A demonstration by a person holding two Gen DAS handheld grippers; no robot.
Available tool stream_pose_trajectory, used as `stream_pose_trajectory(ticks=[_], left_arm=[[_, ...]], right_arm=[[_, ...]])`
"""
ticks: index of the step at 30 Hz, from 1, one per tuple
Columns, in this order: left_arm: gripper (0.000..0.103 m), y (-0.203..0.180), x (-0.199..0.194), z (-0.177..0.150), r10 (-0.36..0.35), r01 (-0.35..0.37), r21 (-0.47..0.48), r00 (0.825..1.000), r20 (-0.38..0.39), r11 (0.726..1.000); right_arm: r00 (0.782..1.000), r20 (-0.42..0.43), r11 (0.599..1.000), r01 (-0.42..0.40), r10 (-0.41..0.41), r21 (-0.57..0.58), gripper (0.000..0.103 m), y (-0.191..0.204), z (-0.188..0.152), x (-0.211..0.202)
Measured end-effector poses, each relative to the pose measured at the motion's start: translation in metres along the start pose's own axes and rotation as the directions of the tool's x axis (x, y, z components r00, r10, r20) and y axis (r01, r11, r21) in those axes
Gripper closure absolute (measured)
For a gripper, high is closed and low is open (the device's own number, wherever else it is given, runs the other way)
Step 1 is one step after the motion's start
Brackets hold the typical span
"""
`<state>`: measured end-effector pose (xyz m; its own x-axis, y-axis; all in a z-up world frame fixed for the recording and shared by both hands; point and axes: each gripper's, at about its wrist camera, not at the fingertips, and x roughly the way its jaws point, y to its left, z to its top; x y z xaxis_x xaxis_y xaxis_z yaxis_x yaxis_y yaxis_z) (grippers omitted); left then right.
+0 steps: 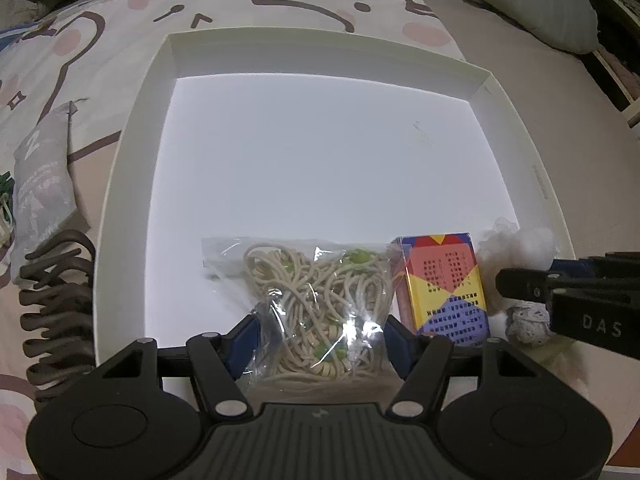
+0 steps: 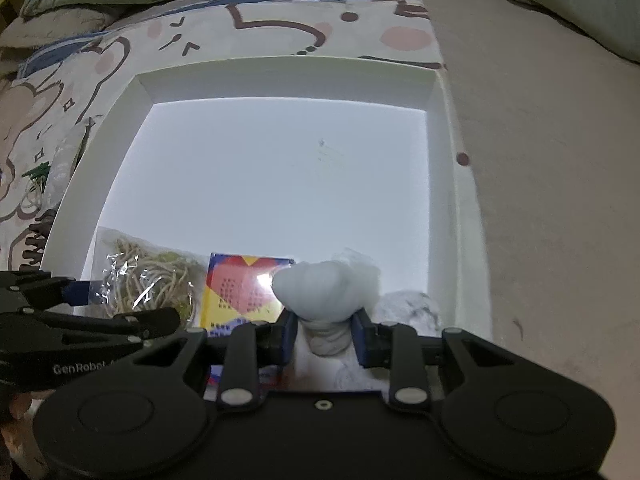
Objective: Organize objects
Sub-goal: 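Lower the string bag and cotton ball into the tray beside the card box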
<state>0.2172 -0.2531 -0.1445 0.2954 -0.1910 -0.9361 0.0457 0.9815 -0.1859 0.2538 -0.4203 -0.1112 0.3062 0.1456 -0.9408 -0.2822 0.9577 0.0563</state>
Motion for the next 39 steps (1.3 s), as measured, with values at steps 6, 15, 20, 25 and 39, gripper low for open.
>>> stream_pose_trajectory(ticks=[6, 15, 20, 25, 39], left_arm=[[0.03, -0.001, -0.002, -0.001, 0.002, -0.002, -0.001, 1.0, -0.009, 1.0], [0.029, -0.002, -0.019, 0.0, -0.001, 0.001, 0.011, 1.0, 0.024, 1.0], [0.029, -0.004, -0.03, 0.0, -0.007, 0.006, 0.029, 0.999, 0.048, 1.0], [0.03, -0.005, -0.033, -0.001, -0.004, 0.002, 0.031, 0.999, 0.052, 1.0], [0.03, -0.003, -0.034, 0.005, -0.021, 0.019, 0.028, 0.998, 0.054, 0.999]], right_arm=[[1.0, 0.011, 1.0, -0.017, 0.017, 0.005, 0.052, -0.006, -0.005, -0.012], [0.996, 0.086, 1.0, 0.001, -0.002, 0.017, 0.054, -0.004, -0.002, -0.03], [0.996, 0.093, 1.0, -0.004, 0.006, -0.013, 0.083, 0.002, 0.001, -0.035], [0.994, 0.102, 0.999, 0.046, -0.043, -0.019, 0.084, 0.007, 0.004, -0.024], [0.987, 0.156, 0.992, 0.025, -0.044, 0.124, 0.074, -0.01, 0.018, -0.01]])
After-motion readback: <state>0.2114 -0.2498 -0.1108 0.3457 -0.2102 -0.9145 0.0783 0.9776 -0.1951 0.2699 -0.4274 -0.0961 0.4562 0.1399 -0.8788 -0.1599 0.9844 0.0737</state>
